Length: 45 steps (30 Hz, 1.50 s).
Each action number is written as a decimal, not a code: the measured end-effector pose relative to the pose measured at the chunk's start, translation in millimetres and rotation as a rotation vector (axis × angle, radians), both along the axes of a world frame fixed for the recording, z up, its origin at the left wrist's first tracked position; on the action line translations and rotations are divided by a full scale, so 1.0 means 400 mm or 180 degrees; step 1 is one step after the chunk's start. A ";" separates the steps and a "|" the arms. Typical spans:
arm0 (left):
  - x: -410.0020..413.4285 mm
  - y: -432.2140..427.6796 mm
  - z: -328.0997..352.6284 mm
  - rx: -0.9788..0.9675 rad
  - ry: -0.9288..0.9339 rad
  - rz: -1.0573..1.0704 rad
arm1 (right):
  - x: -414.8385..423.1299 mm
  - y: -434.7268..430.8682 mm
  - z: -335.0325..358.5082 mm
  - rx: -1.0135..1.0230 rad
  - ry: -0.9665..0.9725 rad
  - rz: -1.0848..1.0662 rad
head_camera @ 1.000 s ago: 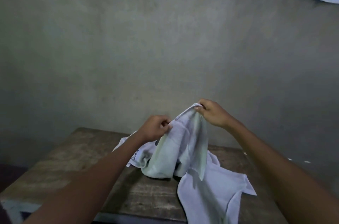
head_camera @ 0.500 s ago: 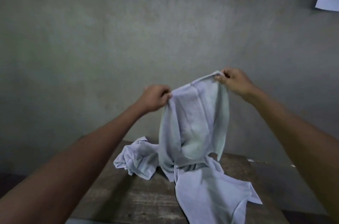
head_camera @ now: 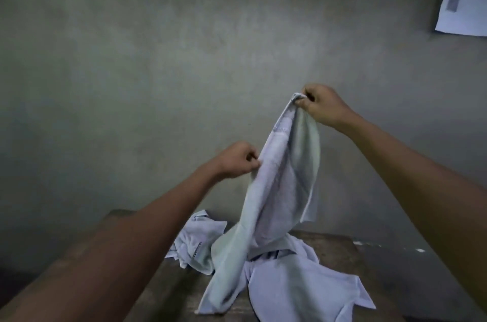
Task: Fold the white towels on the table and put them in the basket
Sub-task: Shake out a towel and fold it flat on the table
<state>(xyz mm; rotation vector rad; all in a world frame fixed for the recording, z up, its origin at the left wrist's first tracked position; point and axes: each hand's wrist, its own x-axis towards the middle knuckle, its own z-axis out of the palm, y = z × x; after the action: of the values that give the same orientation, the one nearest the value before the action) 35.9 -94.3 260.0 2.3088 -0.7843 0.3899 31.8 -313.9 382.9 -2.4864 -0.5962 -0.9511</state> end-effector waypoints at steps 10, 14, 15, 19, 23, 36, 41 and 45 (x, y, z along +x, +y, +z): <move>-0.039 -0.018 -0.129 -0.0010 0.0433 -0.0101 | -0.021 -0.081 -0.018 0.0137 0.0115 -0.0172; -0.056 -0.048 -0.154 -0.0510 0.0694 -0.0228 | -0.038 -0.091 -0.004 0.0377 0.0099 -0.0131; -0.057 -0.047 -0.158 -0.0666 0.0766 -0.0236 | -0.040 -0.097 -0.001 0.0409 0.0135 -0.0129; -0.051 -0.005 -0.159 -0.0758 0.0967 -0.0262 | -0.048 -0.117 0.011 0.0505 0.0214 -0.0121; -0.069 0.018 -0.146 -0.0247 0.1009 -0.0347 | -0.059 -0.113 0.017 0.0536 0.0232 -0.0076; -0.045 0.232 0.139 -0.0973 -0.0161 0.0610 | -0.054 -0.141 0.044 0.1366 0.0127 -0.0040; -0.052 0.279 0.281 -0.0254 -0.0719 0.0769 | -0.046 -0.142 0.031 0.1563 0.0075 0.0033; -0.072 0.274 0.302 0.0307 -0.1090 0.1091 | -0.060 -0.094 0.011 0.1519 0.0043 0.0179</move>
<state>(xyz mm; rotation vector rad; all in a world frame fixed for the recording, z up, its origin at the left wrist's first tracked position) 7.1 15.4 380.9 2.5060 -0.5697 0.9378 7.7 -351.6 387.3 -2.0395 -0.3771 -0.9275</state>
